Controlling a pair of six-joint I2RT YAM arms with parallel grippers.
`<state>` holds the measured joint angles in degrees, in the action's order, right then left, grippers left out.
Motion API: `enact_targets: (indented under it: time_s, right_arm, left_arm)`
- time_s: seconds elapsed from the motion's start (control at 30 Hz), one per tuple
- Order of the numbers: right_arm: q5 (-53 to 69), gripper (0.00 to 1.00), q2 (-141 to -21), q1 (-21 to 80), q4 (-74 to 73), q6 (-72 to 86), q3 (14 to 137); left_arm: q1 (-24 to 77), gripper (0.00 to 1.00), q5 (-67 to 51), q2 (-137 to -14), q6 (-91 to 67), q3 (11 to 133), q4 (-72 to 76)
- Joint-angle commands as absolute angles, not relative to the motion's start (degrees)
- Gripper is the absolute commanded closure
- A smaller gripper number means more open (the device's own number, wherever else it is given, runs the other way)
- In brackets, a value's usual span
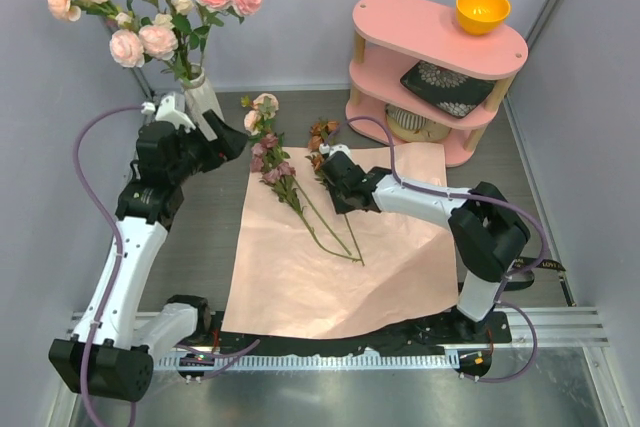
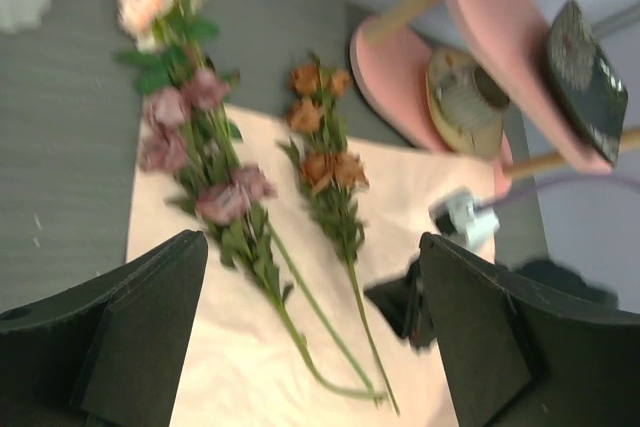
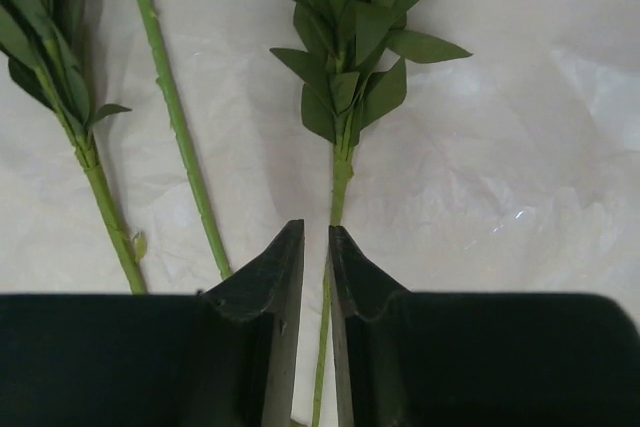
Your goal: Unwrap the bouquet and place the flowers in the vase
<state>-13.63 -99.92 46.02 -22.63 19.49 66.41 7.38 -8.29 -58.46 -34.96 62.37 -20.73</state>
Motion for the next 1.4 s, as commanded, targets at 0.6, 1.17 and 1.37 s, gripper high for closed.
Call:
enact_targets:
  time_s: [0.6,1.17,1.37]
  right_arm:
    - [-14.3,0.78,-108.8,43.9,-18.5,17.9,72.2]
    - [-15.0,0.99,-85.5,43.9,-0.4,14.3,56.0]
    - [-5.9,0.99,-72.1,43.9,14.1,15.6,42.7]
  left_arm:
    - [7.3,0.02,-30.3,-51.8,-38.8,52.7,-26.5]
    - [9.0,0.08,-37.3,-57.8,-46.7,51.0,-15.4]
    - [19.2,0.13,-32.7,-62.2,-47.6,51.8,-10.4]
